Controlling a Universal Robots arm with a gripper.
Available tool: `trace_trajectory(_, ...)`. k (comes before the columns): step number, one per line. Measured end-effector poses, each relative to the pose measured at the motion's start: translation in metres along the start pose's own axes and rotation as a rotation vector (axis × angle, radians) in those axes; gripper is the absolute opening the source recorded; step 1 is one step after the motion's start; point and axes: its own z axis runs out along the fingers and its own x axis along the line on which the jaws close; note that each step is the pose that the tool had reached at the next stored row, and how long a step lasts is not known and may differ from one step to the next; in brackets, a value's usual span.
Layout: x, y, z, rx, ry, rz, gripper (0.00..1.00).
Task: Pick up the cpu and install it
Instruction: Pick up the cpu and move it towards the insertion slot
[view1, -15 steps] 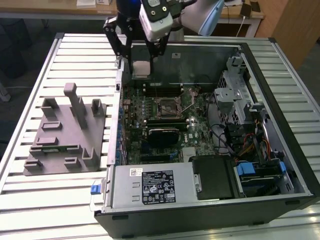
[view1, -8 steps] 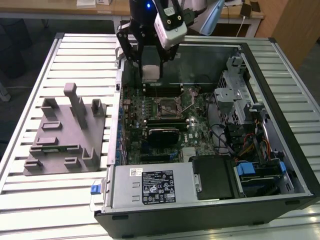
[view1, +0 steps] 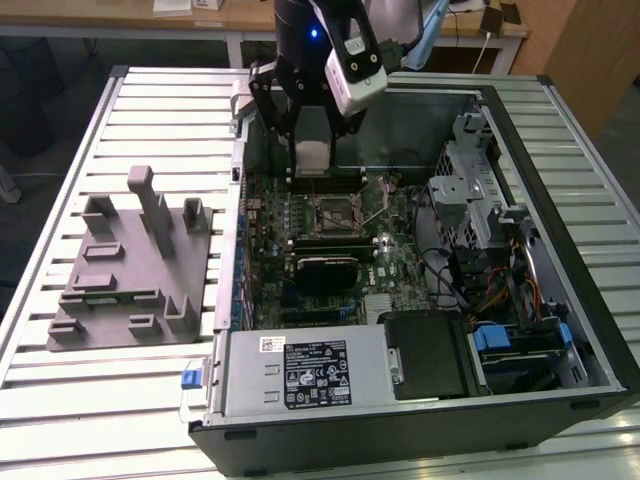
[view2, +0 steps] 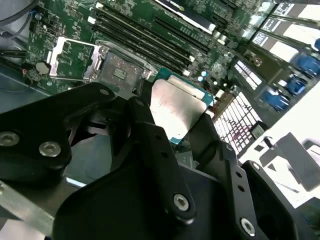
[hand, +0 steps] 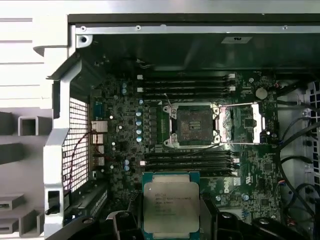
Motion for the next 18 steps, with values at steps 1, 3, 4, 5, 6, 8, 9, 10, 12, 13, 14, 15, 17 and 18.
trace_trajectory(1, -0.0015, -0.0001, 0.0019, 0.0, 0.0006, 0.0, 0.54)
trace_trajectory(3, -0.0041, -0.0002, 0.0056, 0.0, 0.0014, 0.0, 0.54)
trace_trajectory(4, -0.0053, -0.0002, 0.0074, 0.0, 0.0018, 0.0, 0.54)
trace_trajectory(5, -0.0067, -0.0002, 0.0094, 0.0, 0.0022, 0.0, 0.54)
trace_trajectory(6, -0.0081, -0.0002, 0.0113, 0.0, 0.0025, 0.0, 0.54)
trace_trajectory(8, -0.0113, -0.0003, 0.0149, 0.0002, 0.0033, 0.0, 0.54)
trace_trajectory(9, -0.013, -0.0003, 0.0167, 0.0002, 0.0038, 0.0, 0.54)
trace_trajectory(10, -0.0147, -0.0004, 0.0186, 0.0002, 0.0042, 0.0, 0.54)
trace_trajectory(12, -0.0179, -0.0004, 0.0225, 0.0001, 0.0047, 0.0, 0.54)
trace_trajectory(13, -0.0195, -0.0004, 0.0243, 0.0002, 0.005, 0.0, 0.54)
trace_trajectory(14, -0.021, -0.0004, 0.0261, 0.0002, 0.0053, 0.0, 0.54)
trace_trajectory(15, -0.0227, -0.0005, 0.0279, 0.0002, 0.0054, 0.0, 0.54)
trace_trajectory(17, -0.0257, -0.0006, 0.0316, 0.0003, 0.0056, 0.0, 0.54)
trace_trajectory(18, -0.0273, -0.0006, 0.0336, 0.0002, 0.0057, 0.0, 0.54)
